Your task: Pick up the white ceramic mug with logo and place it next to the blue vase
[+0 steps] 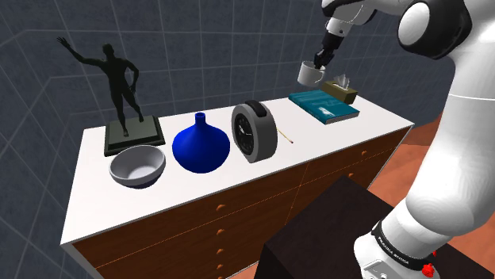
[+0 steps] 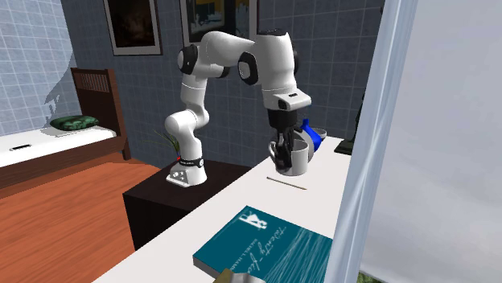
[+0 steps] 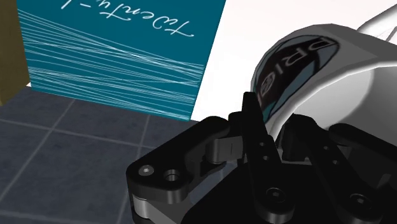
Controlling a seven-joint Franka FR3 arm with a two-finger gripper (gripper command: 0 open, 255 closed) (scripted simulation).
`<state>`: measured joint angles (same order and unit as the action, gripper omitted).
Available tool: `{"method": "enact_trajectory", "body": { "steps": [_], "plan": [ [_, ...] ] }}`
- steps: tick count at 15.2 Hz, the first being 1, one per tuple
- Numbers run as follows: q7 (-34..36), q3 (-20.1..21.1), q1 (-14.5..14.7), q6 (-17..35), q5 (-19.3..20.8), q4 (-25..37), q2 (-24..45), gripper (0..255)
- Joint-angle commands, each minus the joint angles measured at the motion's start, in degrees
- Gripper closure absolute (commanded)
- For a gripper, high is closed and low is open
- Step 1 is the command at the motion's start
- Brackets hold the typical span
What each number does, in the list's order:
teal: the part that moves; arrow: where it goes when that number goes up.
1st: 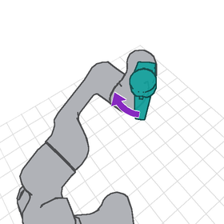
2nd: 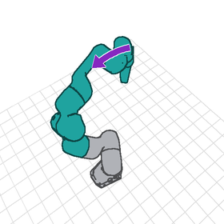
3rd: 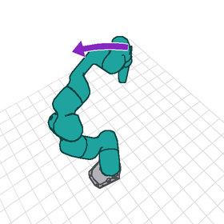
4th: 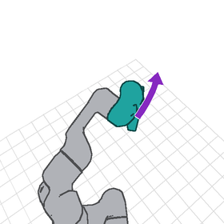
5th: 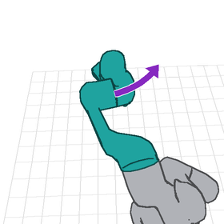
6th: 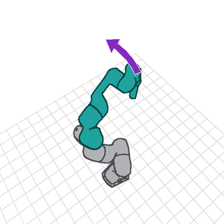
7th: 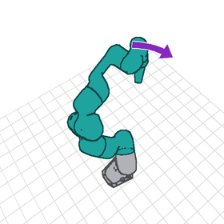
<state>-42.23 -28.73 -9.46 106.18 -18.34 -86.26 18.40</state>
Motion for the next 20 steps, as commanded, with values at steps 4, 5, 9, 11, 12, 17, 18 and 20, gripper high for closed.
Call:
{"method": "enact_trajectory", "body": {
  "steps": [4, 5, 9, 11, 12, 17, 18, 20],
  "plan": [
    [0.7, -0.2, -0.5, -3.9, 0.2, 4.0, 0.1, 255],
    [0.8, -0.2, -0.6, -4.7, 0.2, 4.9, 0.1, 255],
    [1.3, -0.3, -1.1, -8.0, 0.1, 8.6, 0.6, 255],
    [1.5, -0.3, -1.4, -9.6, 0.0, 10.6, 0.9, 255],
    [1.6, -0.3, -1.6, -10.5, -0.1, 11.7, 1.1, 255],
    [3.3, -0.1, -1.1, -13.0, 0.2, 14.4, 1.0, 255],
    [4.5, 0.2, 0.2, -12.3, 0.7, 13.2, 0.1, 255],
    [7.1, 0.8, 2.6, -11.1, 1.8, 11.0, -1.4, 255]
  ]
}}
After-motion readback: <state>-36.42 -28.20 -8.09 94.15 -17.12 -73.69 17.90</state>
